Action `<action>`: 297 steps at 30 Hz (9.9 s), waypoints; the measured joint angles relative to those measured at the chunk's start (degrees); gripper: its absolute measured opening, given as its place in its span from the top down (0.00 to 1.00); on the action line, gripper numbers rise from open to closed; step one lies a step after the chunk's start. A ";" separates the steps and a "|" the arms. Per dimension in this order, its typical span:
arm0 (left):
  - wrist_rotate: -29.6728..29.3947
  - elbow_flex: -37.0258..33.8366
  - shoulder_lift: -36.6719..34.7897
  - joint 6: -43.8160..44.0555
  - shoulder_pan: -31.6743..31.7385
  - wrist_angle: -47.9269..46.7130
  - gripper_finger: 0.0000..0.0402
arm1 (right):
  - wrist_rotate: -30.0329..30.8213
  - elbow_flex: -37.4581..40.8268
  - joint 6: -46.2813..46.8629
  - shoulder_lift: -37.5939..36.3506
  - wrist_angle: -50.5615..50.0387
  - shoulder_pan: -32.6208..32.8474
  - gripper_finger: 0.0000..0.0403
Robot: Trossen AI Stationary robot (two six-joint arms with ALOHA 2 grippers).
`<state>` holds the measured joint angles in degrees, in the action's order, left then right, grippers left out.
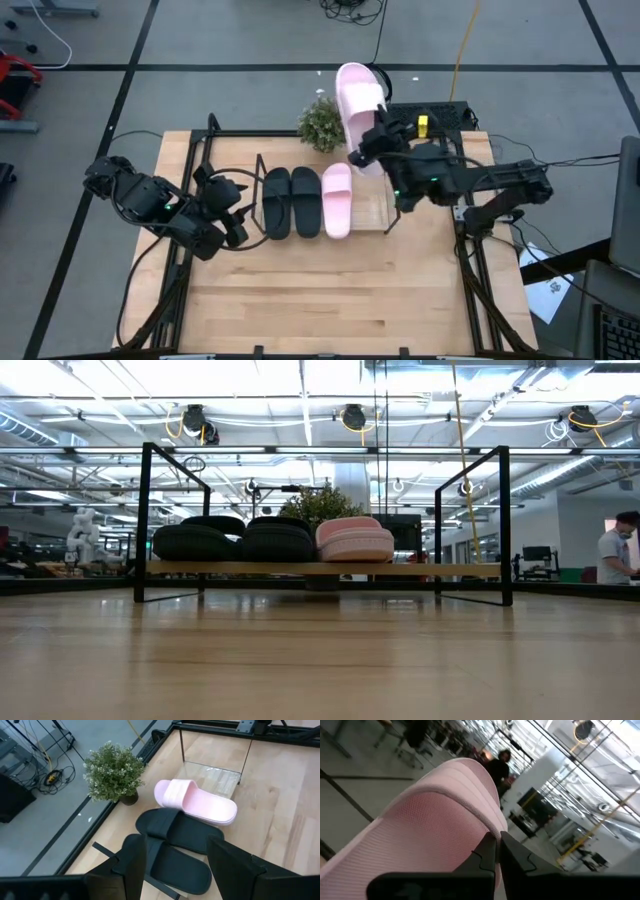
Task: Pick and place slides into the shelf
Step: Put the pink slide on the shelf
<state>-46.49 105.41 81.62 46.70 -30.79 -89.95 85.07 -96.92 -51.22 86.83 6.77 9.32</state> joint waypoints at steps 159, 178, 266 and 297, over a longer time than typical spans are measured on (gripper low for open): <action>9.34 0.00 23.91 -43.37 21.29 48.20 1.00 | -12.71 44.22 20.98 -6.95 19.08 11.74 1.00; 2.52 0.00 23.91 -45.39 20.17 46.77 1.00 | -10.98 44.17 20.34 -6.95 19.30 11.85 0.92; 7.38 -25.90 33.68 -45.91 27.52 113.85 1.00 | 4.86 44.22 -8.00 -27.65 36.17 18.93 0.55; 8.86 -25.79 37.18 -43.31 31.19 110.73 1.00 | 4.81 44.24 -1.49 -27.61 29.57 18.93 0.55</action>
<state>-37.63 79.61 118.80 3.39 0.41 20.78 89.89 -52.69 -52.71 59.22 36.33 28.25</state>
